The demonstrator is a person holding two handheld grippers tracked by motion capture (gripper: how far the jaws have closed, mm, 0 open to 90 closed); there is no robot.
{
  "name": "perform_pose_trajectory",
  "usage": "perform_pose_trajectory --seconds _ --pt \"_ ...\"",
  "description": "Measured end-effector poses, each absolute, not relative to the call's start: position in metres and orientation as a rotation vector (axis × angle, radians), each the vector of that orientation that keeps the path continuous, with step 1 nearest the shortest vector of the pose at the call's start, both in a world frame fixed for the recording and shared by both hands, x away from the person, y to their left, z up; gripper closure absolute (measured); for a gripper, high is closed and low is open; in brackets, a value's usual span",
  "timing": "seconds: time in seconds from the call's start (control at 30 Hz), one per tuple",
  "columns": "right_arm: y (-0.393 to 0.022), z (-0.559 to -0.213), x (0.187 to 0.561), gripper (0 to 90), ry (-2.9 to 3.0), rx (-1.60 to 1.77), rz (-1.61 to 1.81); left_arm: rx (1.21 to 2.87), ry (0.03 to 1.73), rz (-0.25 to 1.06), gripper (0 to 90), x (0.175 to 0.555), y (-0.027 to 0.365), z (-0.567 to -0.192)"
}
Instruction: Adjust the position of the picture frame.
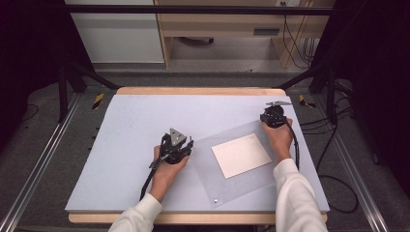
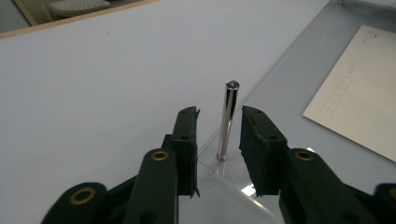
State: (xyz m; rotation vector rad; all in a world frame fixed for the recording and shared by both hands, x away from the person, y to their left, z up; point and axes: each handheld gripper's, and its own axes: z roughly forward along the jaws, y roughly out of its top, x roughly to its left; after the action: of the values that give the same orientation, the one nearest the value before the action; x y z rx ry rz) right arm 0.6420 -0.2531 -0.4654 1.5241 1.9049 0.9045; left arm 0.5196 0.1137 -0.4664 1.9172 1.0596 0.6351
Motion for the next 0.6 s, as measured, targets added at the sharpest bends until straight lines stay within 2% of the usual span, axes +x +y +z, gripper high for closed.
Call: perform_pose_trajectory --seconds 0.37,0.6 --pt "-0.2528 -0.4661 0.6412 85.1 1.903 1.513 0.913 1.955 1.048 0.619 84.0 0.5289 0.1057 -0.4717" --pt "-0.2542 -0.4681 0.6422 81.3 1.902 1.509 0.910 1.948 1.052 0.604 84.5 0.5301 0.1063 -0.4715"
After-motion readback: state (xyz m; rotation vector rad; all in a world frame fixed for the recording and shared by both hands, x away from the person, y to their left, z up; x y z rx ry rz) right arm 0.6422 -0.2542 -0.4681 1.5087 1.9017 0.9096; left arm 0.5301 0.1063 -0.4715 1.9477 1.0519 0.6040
